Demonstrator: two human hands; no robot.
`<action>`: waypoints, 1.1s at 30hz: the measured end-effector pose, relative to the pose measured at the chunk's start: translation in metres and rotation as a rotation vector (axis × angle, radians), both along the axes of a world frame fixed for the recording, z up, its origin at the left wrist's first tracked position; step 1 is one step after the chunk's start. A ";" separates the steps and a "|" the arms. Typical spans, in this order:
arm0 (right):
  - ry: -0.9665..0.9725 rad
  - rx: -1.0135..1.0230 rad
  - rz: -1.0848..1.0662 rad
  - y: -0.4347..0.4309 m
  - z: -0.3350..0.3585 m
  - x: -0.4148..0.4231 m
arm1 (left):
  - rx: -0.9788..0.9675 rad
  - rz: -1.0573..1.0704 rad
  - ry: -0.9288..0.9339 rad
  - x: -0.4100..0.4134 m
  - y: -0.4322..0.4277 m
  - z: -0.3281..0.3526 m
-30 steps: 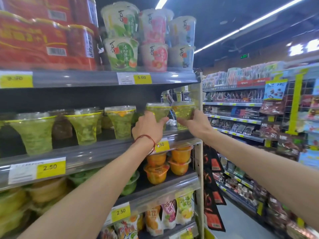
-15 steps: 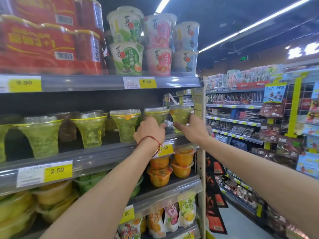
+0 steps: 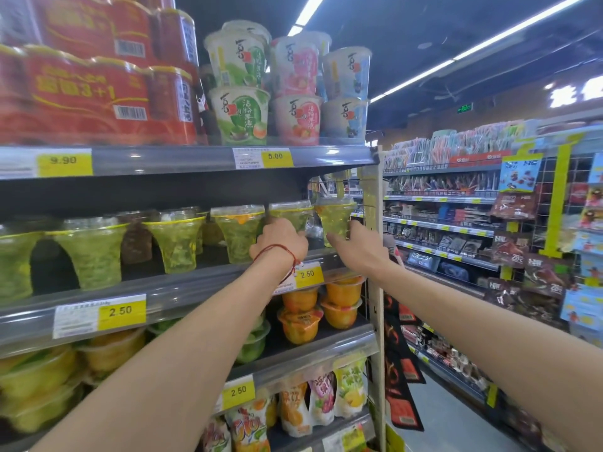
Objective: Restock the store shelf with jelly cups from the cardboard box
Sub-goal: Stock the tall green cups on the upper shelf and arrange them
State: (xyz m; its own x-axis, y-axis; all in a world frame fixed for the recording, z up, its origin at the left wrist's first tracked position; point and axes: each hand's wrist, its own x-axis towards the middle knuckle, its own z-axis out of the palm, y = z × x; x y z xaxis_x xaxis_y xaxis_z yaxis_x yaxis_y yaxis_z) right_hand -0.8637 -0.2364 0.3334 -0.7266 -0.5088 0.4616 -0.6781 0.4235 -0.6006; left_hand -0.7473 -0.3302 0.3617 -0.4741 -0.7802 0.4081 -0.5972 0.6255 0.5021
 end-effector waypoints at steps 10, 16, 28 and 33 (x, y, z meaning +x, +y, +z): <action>0.011 -0.079 0.018 0.022 -0.002 0.047 | -0.055 -0.141 0.020 0.045 0.034 -0.001; 0.018 -0.213 0.156 0.032 -0.025 0.094 | -0.130 -0.253 0.178 0.104 0.040 -0.027; -0.002 -0.260 0.427 0.033 -0.078 0.202 | -0.132 -0.163 0.207 0.233 0.034 -0.092; -0.022 -0.293 0.507 0.028 -0.072 0.221 | -0.094 -0.115 0.239 0.256 0.029 -0.095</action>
